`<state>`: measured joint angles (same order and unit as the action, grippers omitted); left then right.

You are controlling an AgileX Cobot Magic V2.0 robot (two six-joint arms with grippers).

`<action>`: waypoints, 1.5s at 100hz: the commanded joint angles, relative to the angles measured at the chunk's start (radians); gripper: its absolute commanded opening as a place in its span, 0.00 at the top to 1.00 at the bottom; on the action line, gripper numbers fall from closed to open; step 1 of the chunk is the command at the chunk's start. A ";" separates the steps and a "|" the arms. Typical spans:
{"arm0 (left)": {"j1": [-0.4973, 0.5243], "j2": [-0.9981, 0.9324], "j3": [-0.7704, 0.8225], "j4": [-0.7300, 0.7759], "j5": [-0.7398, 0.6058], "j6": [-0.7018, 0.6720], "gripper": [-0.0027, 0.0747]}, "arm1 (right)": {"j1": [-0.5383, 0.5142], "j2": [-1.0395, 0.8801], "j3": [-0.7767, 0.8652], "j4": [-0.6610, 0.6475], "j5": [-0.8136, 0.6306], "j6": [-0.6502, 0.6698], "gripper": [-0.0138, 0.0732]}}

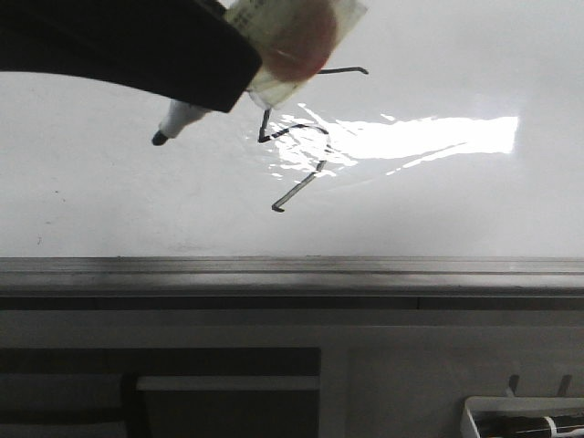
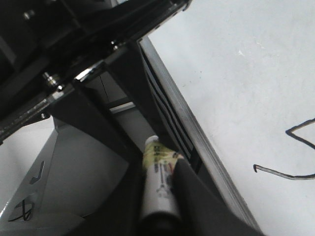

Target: Write number 5 on whiteboard

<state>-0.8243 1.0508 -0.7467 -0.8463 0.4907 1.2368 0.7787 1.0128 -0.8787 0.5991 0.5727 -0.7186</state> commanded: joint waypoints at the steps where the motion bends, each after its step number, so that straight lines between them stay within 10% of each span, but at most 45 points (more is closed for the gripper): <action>1: -0.005 -0.011 -0.031 -0.050 -0.049 -0.032 0.99 | -0.003 -0.014 -0.034 0.041 -0.067 -0.008 0.89; 18: -0.005 -0.011 -0.031 -0.055 -0.049 -0.032 0.99 | -0.003 -0.017 -0.034 0.041 -0.085 -0.022 0.82; 48: -0.005 -0.011 -0.031 -0.051 -0.115 -0.221 0.99 | -0.003 -0.085 -0.036 -0.095 -0.208 -0.022 0.35; 74: -0.005 -0.011 0.040 -0.051 -0.332 -0.474 0.99 | -0.071 -0.168 -0.036 -0.119 -0.239 -0.003 0.42; 94: -0.005 -0.011 0.124 -0.138 -0.591 -0.560 0.99 | -0.133 -0.201 -0.026 -0.117 -0.227 0.039 0.93; 150: -0.005 0.094 0.141 -0.229 -0.755 -0.560 0.99 | -0.137 -0.203 0.056 -0.046 -0.196 0.039 0.91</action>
<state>-0.8243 1.1273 -0.5815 -1.0711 -0.2018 0.6858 0.6486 0.8201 -0.7968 0.5194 0.4372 -0.6798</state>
